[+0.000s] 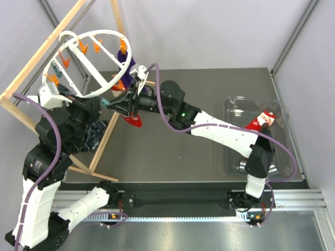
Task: Clip the socks to the hanger
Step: Open the clamp at the hanger, then pick up the sock from the bin.
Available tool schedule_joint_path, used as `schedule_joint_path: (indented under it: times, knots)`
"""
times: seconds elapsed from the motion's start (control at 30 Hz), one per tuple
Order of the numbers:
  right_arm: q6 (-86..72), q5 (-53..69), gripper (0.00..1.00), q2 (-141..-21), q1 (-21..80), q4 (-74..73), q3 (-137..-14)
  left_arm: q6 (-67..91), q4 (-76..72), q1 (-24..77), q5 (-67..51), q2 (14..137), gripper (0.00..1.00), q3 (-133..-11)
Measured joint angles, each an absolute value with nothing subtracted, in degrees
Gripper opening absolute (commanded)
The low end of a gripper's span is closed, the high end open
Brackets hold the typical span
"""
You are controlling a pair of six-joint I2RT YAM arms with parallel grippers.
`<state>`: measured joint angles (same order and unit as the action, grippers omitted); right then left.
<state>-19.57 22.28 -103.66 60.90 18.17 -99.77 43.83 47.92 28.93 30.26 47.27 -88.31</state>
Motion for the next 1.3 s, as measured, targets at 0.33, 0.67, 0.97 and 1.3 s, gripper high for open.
schedule_joint_path:
  times: [0.33, 0.67, 0.97, 1.3]
  knots:
    - [-14.94, 18.04, 0.8, -100.09, 61.28, 6.11, -99.35, 43.07, 46.72, 28.93, 29.41, 46.11, 0.0, -87.2]
    - [-9.87, -6.98, 0.78, -73.03, 57.21, -10.04, -77.32, 41.54, 43.48, 28.93, 27.75, 43.97, 0.0, -83.26]
    - [-24.38, -16.95, 0.65, -55.33, 19.49, -27.73, -53.84, 39.83, 39.11, 28.93, 25.45, 41.76, 0.0, -79.09]
    - [-31.81, -17.45, 0.52, -61.65, 5.13, -26.26, -49.36, 38.98, 36.56, 28.93, 23.49, 41.63, 0.0, -77.54]
